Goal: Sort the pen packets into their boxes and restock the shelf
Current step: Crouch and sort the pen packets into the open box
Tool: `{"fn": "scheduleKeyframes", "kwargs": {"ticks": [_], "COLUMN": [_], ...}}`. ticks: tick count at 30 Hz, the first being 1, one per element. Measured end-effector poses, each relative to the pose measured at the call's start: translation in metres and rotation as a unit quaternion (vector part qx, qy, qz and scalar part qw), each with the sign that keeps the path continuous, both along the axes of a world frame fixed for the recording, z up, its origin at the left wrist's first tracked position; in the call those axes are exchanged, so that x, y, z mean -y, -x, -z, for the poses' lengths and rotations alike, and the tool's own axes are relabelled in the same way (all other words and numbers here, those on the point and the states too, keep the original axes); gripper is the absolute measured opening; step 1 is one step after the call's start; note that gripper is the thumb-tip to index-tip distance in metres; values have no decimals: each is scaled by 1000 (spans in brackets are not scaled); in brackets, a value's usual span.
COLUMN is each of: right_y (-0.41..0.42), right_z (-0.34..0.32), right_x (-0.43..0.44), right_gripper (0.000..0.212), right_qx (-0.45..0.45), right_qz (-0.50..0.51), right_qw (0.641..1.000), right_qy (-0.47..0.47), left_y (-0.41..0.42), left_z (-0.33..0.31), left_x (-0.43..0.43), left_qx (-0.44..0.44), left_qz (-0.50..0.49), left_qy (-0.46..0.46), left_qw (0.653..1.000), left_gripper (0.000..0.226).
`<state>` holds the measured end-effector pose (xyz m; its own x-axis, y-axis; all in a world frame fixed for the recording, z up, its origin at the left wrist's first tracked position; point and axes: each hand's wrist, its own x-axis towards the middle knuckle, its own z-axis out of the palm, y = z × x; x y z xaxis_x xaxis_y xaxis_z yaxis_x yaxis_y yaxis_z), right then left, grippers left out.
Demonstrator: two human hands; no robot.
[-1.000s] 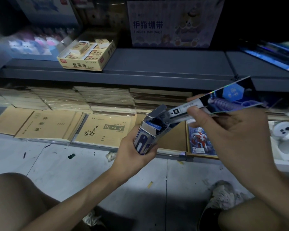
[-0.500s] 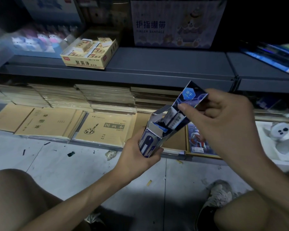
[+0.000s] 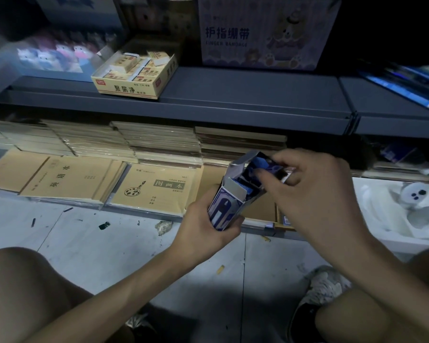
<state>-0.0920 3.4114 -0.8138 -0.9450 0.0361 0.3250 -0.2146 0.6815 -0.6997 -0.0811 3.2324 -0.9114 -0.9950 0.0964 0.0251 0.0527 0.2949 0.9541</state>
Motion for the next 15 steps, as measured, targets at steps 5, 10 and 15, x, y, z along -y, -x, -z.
{"fn": "scheduleKeyframes", "kwargs": {"ticks": [5, 10, 15], "right_y": [0, 3, 5], "right_z": [6, 5, -3], "right_x": [2, 3, -4], "right_gripper": [15, 16, 15], "right_qx": [17, 28, 77], "right_qz": [15, 18, -8], "right_qw": [998, 997, 997], "right_qy": [-51, -64, -26], "left_y": [-1, 1, 0], "left_z": [-2, -2, -1], "left_x": [0, -2, -1], "left_qx": [-6, -12, -29], "left_qz": [1, -3, 8], "left_qy": [-4, -4, 5], "left_qw": [1000, 1000, 1000], "left_gripper": [36, 40, 41]}}
